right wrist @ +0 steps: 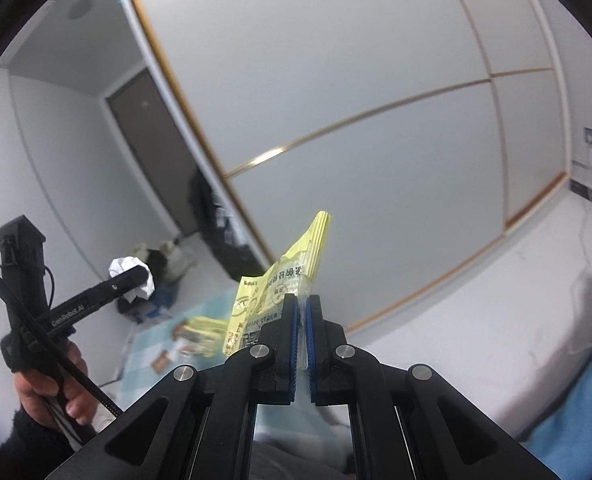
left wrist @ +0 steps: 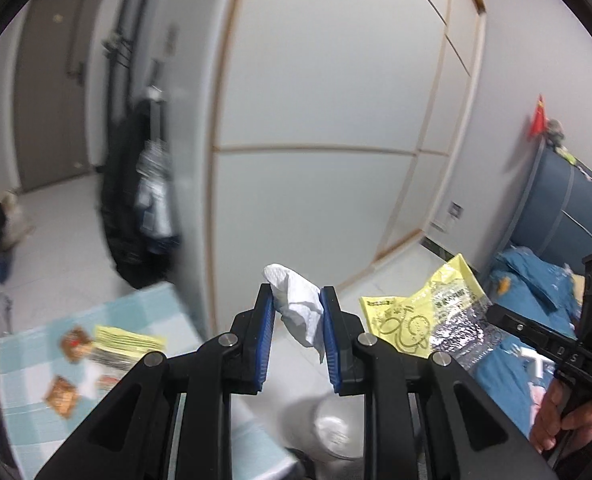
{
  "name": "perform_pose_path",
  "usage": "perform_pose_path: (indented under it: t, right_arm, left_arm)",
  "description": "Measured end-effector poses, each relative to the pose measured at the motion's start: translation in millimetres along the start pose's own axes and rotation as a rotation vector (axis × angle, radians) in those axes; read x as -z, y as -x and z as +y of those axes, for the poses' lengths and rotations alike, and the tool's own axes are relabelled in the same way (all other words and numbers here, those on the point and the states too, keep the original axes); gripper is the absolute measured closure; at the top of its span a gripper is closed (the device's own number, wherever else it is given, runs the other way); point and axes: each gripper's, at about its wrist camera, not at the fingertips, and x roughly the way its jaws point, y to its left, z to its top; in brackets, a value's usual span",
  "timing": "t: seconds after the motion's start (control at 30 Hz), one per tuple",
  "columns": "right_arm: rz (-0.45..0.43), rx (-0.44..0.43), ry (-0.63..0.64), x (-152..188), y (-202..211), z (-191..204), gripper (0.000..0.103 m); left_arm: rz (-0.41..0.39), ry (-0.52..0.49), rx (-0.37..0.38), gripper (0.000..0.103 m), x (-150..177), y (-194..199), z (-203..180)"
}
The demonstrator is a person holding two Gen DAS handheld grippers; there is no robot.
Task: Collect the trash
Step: 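Carry the tissue and yellow bag in both tools over the white bin, then open the right tool to drop the yellow bag into the bin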
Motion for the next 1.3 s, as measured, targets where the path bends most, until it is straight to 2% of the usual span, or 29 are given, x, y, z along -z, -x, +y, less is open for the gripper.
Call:
perform_pose_path:
  t: [0.1, 0.23, 0.53, 0.73, 0.93, 1.13, 1.23, 1.3]
  right_arm:
    - [0.013, 0.05, -0.021, 3, 0, -23, 0.1]
    - [0.056, 0.101, -0.072, 14, -8, -59, 0.1]
    - [0.226, 0.186, -0.198, 60, -63, -129, 0.1]
    - [0.364, 0.226, -0.249, 104, -101, -162, 0.1]
    - [0.512, 0.235, -0.28, 148, -141, -176, 0.098]
    - [0.584, 0.23, -0.263, 166, -165, -178, 0.096]
    - [0.587, 0.215, -0.265, 167, -168, -180, 0.088]
    - [0.585, 0.202, -0.272, 167, -167, -181, 0.08]
  left_arm:
    - [0.083, 0.003, 0.08, 0.085, 3, -30, -11]
    - [0.191, -0.016, 0.135, 0.085, 11, -74, -24]
    - [0.395, -0.019, 0.203, 0.085, 35, -137, -37]
    - [0.515, -0.045, 0.215, 0.085, 59, -169, -46]
    - [0.613, -0.066, 0.237, 0.085, 79, -199, -55]
    - [0.74, -0.038, 0.283, 0.085, 99, -225, -57]
    - [0.777, -0.068, 0.287, 0.085, 107, -229, -62]
    - [0.795, -0.072, 0.29, 0.085, 111, -233, -63]
